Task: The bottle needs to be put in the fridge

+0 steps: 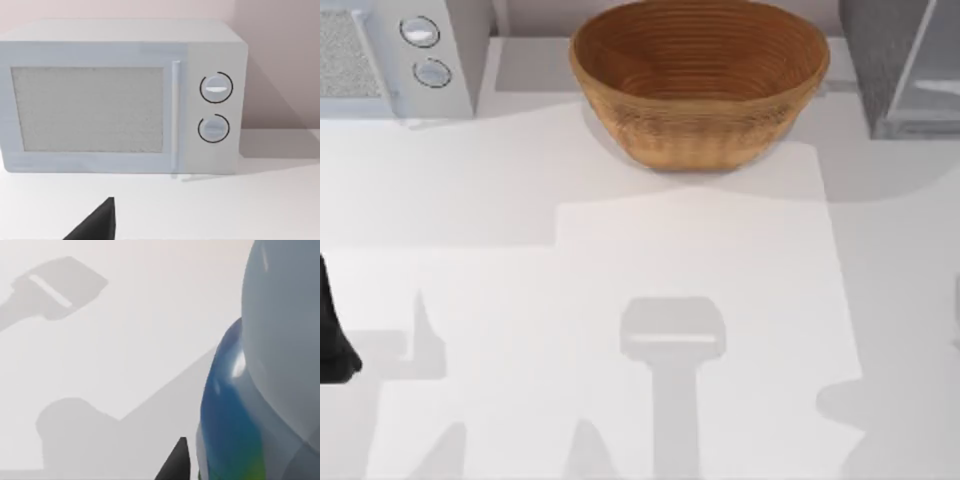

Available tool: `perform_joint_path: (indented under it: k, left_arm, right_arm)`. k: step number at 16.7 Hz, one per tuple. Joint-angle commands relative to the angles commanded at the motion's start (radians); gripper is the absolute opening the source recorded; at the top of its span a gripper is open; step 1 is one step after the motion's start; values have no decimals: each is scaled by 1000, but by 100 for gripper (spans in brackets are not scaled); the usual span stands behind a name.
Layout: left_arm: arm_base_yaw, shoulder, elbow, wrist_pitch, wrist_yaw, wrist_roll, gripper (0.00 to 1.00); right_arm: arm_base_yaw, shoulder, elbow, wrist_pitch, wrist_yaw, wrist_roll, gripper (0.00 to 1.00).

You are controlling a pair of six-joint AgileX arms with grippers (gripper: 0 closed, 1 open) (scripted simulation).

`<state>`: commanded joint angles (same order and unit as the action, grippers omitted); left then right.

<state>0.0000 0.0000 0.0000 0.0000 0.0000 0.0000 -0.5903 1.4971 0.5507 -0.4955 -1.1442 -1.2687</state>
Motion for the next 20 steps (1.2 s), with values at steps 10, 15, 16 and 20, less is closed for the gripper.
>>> perform_joint_path:
  k: [10, 15, 16, 20]
  left_arm:
    - [0, 0, 0, 0, 0, 0, 100]
    - [0, 0, 0, 0, 0, 0, 100]
    - [0, 0, 0, 0, 0, 0, 100]
    - [0, 0, 0, 0, 0, 0, 100]
  right_arm:
    - [372, -998, -286, 369, 699, 872, 1]
    - [520, -1364, -452, 475, 1012, 1173, 1]
    - [543, -1410, -483, 484, 1058, 1209, 1]
    - [590, -1497, -551, 495, 1144, 1269, 1]
